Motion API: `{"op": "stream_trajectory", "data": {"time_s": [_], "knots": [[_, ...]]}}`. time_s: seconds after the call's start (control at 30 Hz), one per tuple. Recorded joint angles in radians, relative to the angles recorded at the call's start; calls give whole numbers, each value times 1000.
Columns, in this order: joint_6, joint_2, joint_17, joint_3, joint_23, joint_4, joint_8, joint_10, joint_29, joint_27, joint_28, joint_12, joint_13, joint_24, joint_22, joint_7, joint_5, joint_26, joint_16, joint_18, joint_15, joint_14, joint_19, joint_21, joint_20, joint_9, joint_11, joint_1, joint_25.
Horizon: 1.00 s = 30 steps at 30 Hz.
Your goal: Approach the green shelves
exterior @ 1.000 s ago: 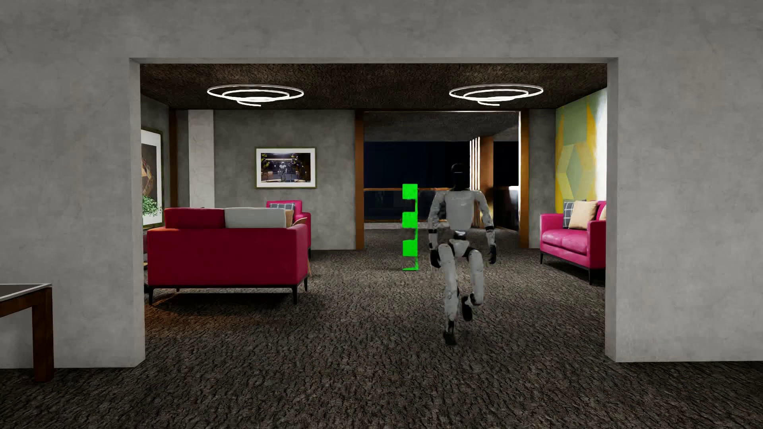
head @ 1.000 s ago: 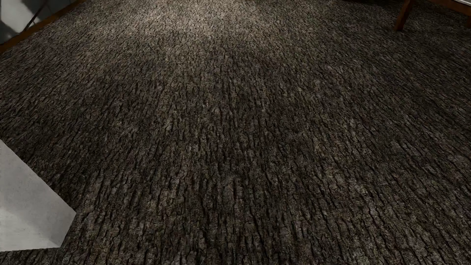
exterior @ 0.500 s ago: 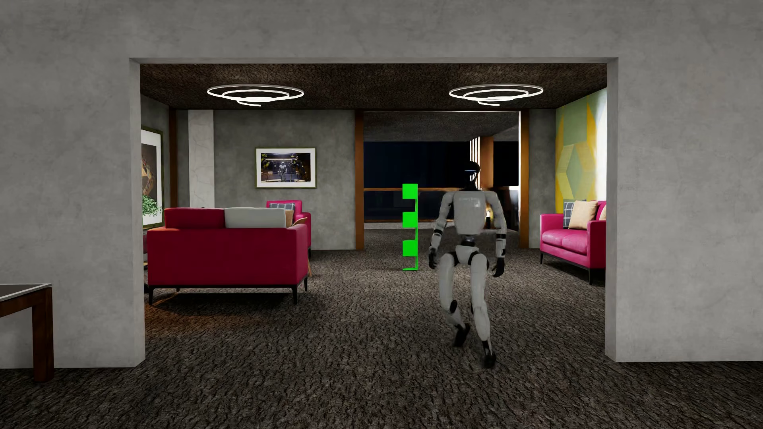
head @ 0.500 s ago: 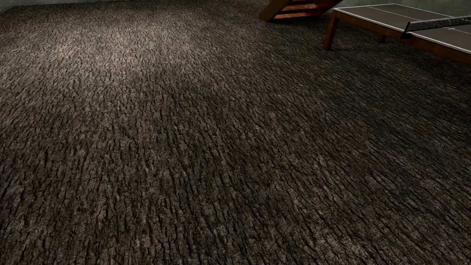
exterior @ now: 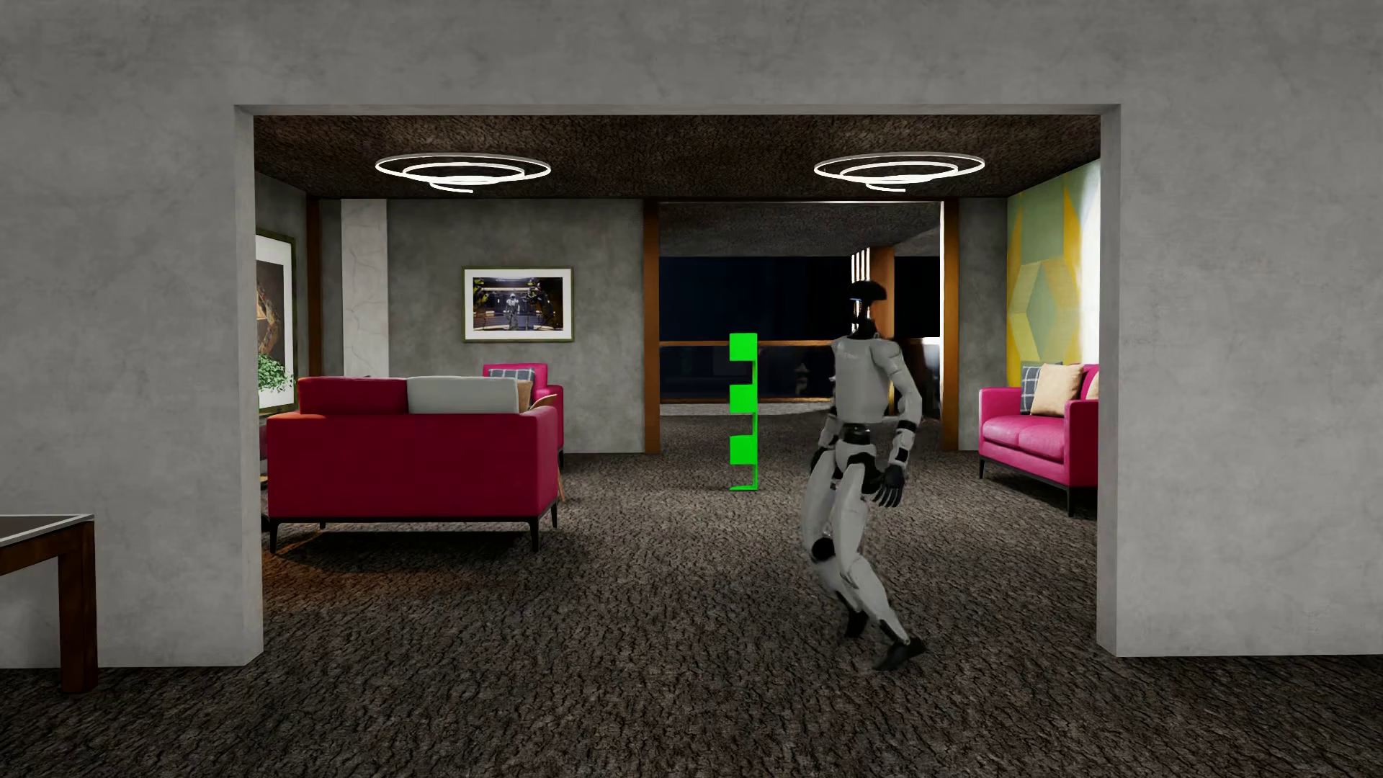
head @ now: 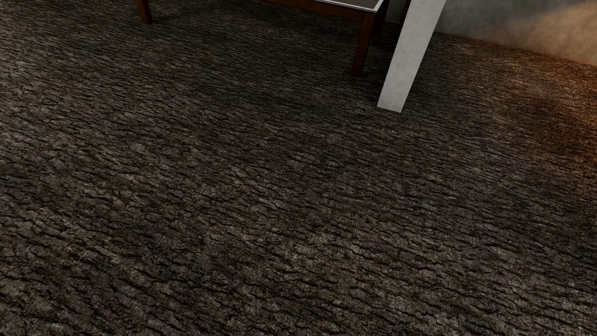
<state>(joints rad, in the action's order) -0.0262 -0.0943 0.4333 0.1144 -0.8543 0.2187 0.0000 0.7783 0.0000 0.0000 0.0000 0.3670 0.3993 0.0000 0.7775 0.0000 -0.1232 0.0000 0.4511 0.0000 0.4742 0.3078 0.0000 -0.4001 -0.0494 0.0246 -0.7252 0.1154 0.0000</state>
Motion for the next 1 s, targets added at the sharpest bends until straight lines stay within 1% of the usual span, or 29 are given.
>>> {"op": "stream_trajectory", "data": {"time_s": [0.1,0.2,0.27,0.33,0.43,0.5,0.57,0.6,0.63,0.67,0.73,0.77,0.8,0.83,0.87,0.9,0.93,0.97,1.0], "knots": [[-8,-17,1,-44,27,22,0,14,0,0,0,-9,-25,0,17,0,15,0,21,0,-105,29,0,35,-43,13,42,-8,0],[-8,-53,-4,-69,55,39,0,13,0,0,0,-3,-32,0,-18,0,22,0,14,0,-196,12,0,47,-68,23,75,-13,0],[-7,-111,-11,-74,63,44,0,-8,0,0,0,-5,-34,0,-36,0,29,0,6,0,-232,4,0,41,-84,26,76,-20,0],[-11,-161,-21,-96,49,50,0,-26,0,0,0,-24,-40,0,-49,0,45,0,-1,0,-236,8,0,35,-120,42,71,-30,0],[-8,-205,-34,-138,37,48,0,-54,0,0,0,-71,-19,0,-91,0,60,0,-2,0,-261,21,0,0,-162,65,83,-32,0],[-2,-240,-48,-137,27,59,0,-41,0,0,0,-99,8,0,-163,0,58,0,10,0,-320,28,0,-38,-190,72,89,-19,0],[-10,-250,-59,-138,12,80,0,-19,0,0,0,-112,27,0,-232,0,51,0,13,0,-406,42,0,-81,-218,84,93,-21,0],[-11,-279,-66,-141,5,77,0,-22,0,0,0,-107,31,0,-264,0,36,0,8,0,-414,44,0,-100,-219,80,74,-29,0],[-14,-305,-73,-146,-2,76,0,-31,0,0,0,-98,36,0,-289,0,22,0,0,0,-404,42,0,-112,-219,78,50,-50,0],[-20,-327,-79,-157,-5,74,0,-51,0,0,0,-86,43,0,-302,0,11,0,-9,0,-354,32,0,-112,-219,78,19,-88,0],[-24,-377,-92,-190,-2,53,0,-103,0,0,0,-59,58,0,-310,0,-14,0,-21,0,-221,2,0,-113,-216,70,-55,-176,0],[-28,-390,-93,-218,-2,49,0,-118,0,0,0,-43,65,0,-300,0,-16,0,-26,0,-182,-13,0,-115,-216,65,-86,-217,0],[-28,-403,-96,-243,-7,49,0,-118,0,0,0,-29,71,0,-282,0,-7,0,-28,0,-160,-30,0,-100,-217,60,-106,-247,0],[-31,-423,-99,-262,-10,67,0,-87,0,0,0,-22,70,0,-254,0,14,0,-29,0,-158,-52,0,-98,-221,55,-138,-253,0],[-37,-431,-100,-266,-17,97,0,-25,0,0,0,-16,61,0,-216,0,48,0,-35,0,-181,-79,0,-103,-219,58,-172,-247,0],[-39,-416,-97,-255,-26,118,0,62,0,0,0,-7,42,0,-169,0,83,0,-44,0,-235,-104,0,-105,-213,62,-189,-220,0],[-38,-389,-89,-227,-23,118,0,171,0,0,0,3,22,0,-118,0,116,0,-52,0,-301,-105,0,-98,-211,65,-187,-169,0],[-33,-348,-84,-181,-31,96,0,293,0,0,0,17,2,0,-67,0,152,0,-59,0,-364,-86,0,-70,-207,76,-177,-131,0],[-37,-301,-70,-126,-5,56,0,375,0,0,0,35,-35,0,-32,0,196,0,-64,0,-429,-72,0,-44,-226,75,-131,-48,0]]}}
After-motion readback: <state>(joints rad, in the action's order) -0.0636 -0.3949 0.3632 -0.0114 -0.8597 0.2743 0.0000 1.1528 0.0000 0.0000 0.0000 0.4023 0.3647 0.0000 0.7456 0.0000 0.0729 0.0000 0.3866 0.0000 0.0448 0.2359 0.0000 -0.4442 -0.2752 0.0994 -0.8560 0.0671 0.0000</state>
